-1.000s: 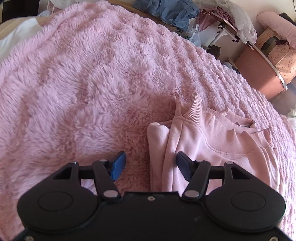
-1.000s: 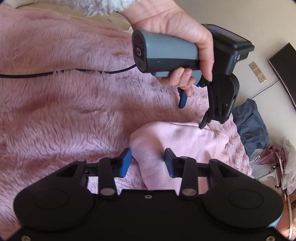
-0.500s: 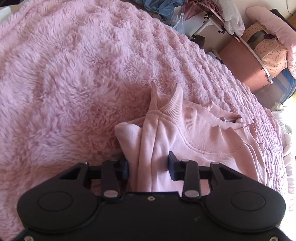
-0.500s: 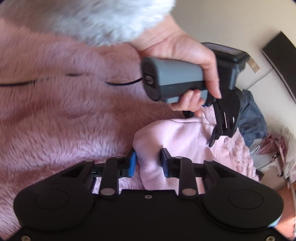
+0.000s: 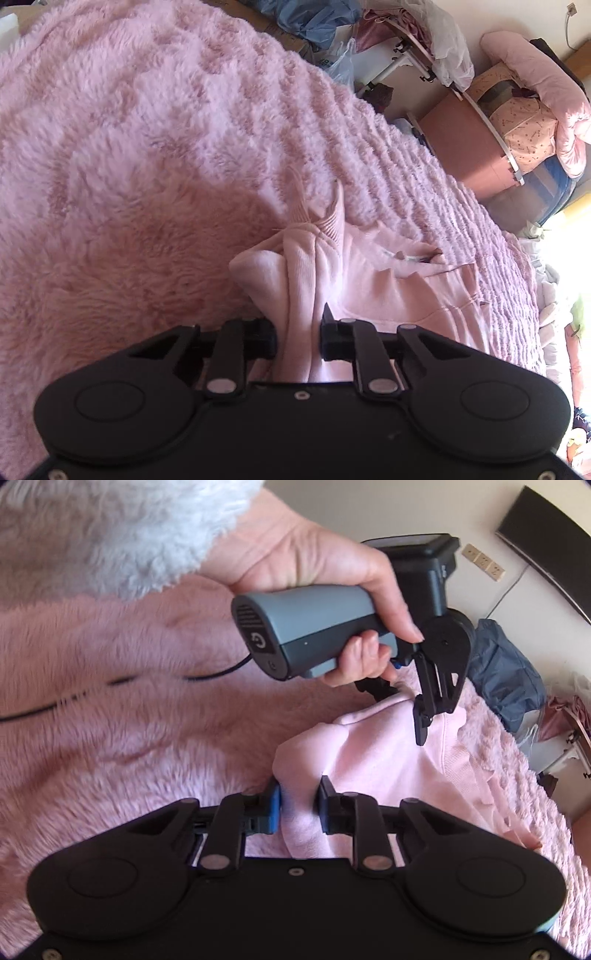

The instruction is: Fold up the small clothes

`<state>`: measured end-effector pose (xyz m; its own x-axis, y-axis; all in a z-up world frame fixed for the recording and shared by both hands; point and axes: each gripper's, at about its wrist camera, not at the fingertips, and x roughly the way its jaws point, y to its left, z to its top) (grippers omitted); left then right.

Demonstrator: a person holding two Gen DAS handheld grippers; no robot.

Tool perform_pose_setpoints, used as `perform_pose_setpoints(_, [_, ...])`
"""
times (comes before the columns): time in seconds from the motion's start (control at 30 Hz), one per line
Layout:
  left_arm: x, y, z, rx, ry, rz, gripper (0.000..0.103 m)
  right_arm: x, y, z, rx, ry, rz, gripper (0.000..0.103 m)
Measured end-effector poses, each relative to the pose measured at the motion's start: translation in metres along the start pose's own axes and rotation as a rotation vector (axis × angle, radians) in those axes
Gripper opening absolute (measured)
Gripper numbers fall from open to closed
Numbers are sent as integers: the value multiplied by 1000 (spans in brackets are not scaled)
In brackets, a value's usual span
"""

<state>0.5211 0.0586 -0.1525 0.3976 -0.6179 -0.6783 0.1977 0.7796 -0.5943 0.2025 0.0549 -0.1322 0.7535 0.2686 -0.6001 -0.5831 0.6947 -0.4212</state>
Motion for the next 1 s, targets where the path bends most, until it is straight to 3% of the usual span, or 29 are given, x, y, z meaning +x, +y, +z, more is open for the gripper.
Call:
perform_pose_setpoints(0.2, [-12,-87,18,117,-9,-28,16,-47,-40,-1,128,-110,-80,18])
perform_pose_setpoints(0.43, [16,-196,22,181,-3,-71,16,-114,-112,-34,283,-209,-221,17])
perform_pose_setpoints(0.57, [52,-256,14,221,17,-83,16,-136,-160,-76,373,-217,-302,16])
perform_pose_setpoints(0.77, [139,-335,-8,260,81,-63,16,-156,-214,-152,495,-189,-369,16])
perform_pose_setpoints(1.0, [221,-372,-39,285,140,-17,16,-153,-253,-227,630,-161,-389,16])
